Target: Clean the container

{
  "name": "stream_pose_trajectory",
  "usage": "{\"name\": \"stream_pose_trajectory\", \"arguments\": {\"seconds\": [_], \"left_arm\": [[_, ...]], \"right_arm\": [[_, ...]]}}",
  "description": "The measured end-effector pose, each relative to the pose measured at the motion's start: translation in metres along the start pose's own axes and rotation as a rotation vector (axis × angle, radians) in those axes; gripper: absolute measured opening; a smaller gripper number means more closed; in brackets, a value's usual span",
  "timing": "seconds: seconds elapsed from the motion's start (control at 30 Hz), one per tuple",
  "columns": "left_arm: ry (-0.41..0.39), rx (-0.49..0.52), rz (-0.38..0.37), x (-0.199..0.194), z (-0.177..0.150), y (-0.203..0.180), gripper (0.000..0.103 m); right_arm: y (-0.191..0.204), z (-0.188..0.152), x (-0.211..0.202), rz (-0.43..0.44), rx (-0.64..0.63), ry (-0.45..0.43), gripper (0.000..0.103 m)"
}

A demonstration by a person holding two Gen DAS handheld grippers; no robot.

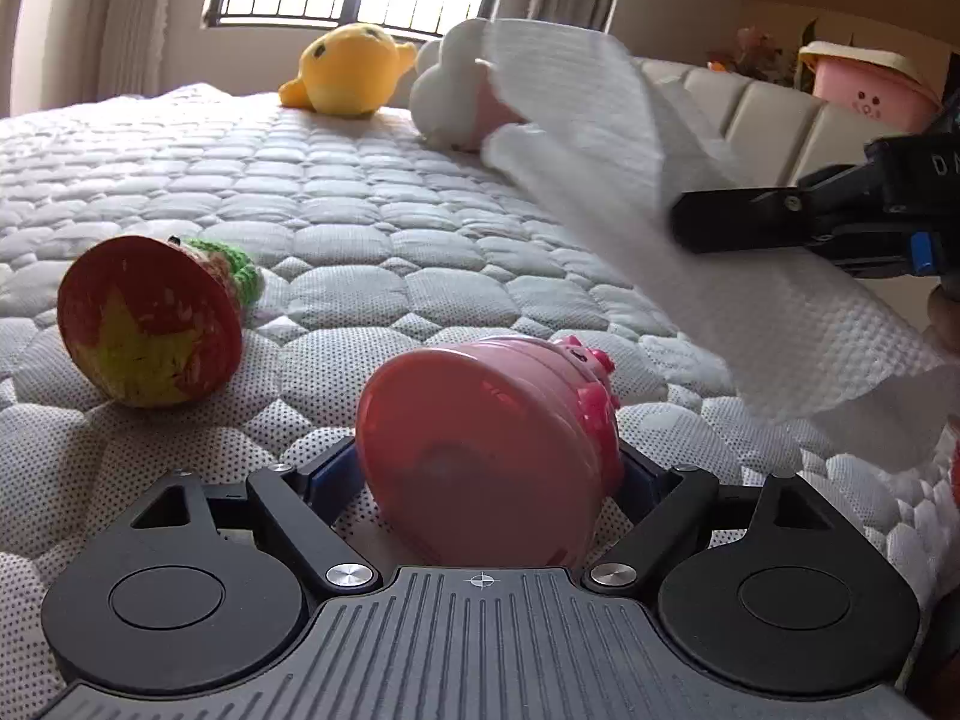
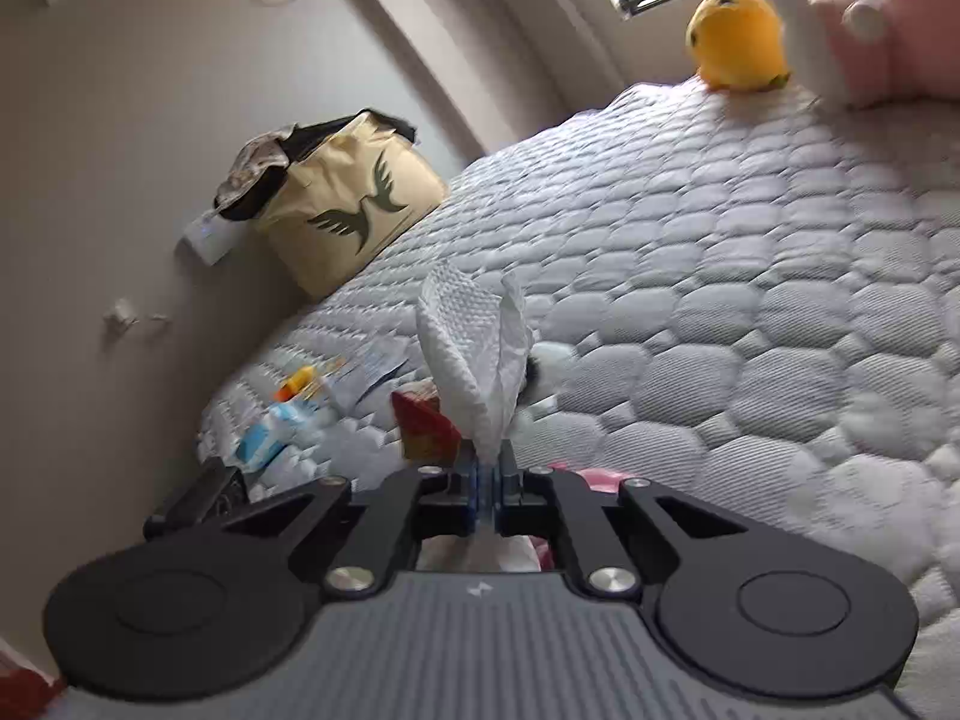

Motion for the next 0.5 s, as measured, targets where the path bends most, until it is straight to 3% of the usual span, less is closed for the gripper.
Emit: {"name": "stream_pose_trajectory", "arguments": {"seconds": [0.13,0.2,0.3,0.4,0.5], "left_arm": [[-0.005,0.079,0.081,-0.007,-0.003,-0.007,0.09],[-0.023,0.109,0.1,-0.013,-0.005,-0.008,0.09],[-0.058,0.2,0.135,-0.02,-0.004,-0.019,0.09],[-0.062,0.39,0.209,-0.018,-0.006,-0.04,0.092],[-0.052,0.639,0.354,-0.01,-0.011,-0.057,0.093]], "right_arm": [[0.011,0.001,0.022,0.105,-0.01,0.02,0.006],[0.002,-0.001,0.017,0.094,0.013,0.015,0.006],[-0.02,-0.006,0.013,-0.012,0.055,0.03,0.006],[-0.042,-0.016,0.01,-0.059,0.108,0.052,0.006],[-0.054,-0.029,0.005,-0.068,0.13,0.054,0.006]]}}
Point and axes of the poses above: each gripper's, at about its wrist camera, not at the fingertips, and x roughly the way its jaws point, y to its left, z to its top, the point moved 3 cm from there along x, roughly the way its jaws point, and after that the axes turned 12 degrees about y, right-handed, at the moved point
